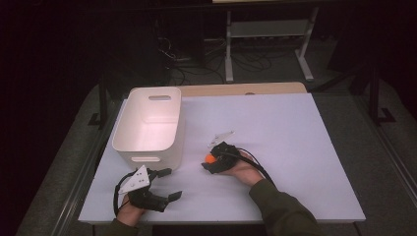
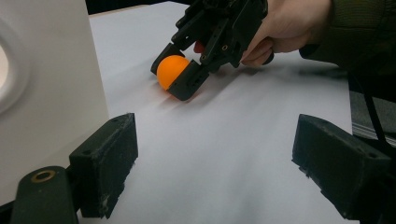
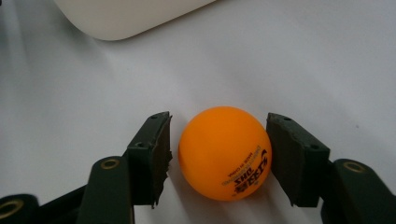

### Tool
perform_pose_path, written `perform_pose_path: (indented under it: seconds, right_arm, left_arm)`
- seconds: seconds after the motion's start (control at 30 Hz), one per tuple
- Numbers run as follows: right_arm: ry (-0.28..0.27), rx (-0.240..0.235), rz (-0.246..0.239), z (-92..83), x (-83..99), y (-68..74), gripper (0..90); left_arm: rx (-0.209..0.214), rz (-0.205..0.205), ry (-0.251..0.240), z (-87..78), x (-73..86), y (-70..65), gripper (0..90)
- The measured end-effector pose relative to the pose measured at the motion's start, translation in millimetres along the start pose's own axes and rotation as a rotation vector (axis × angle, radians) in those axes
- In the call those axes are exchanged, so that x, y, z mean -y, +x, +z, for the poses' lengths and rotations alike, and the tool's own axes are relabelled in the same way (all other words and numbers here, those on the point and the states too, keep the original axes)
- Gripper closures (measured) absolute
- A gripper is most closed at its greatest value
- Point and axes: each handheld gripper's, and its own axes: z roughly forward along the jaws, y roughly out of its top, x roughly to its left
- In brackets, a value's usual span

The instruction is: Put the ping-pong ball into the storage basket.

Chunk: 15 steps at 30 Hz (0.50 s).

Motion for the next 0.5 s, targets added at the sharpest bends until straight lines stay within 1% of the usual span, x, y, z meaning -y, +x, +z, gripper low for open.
perform_pose_path:
  seconds: [0.33, 0.5]
  right_arm:
    - [-0.004, -0.007, 0.002, -0.8, 0.2, -0.6, 48.6]
    - [-0.003, -0.008, 0.006, -1.1, 0.4, -0.9, 48.9]
  left_arm:
    - [0.0, 0.001, 0.0, 0.0, 0.0, 0.0, 13.8]
    - [0.001, 0.0, 0.0, -0.1, 0.0, 0.0, 13.8]
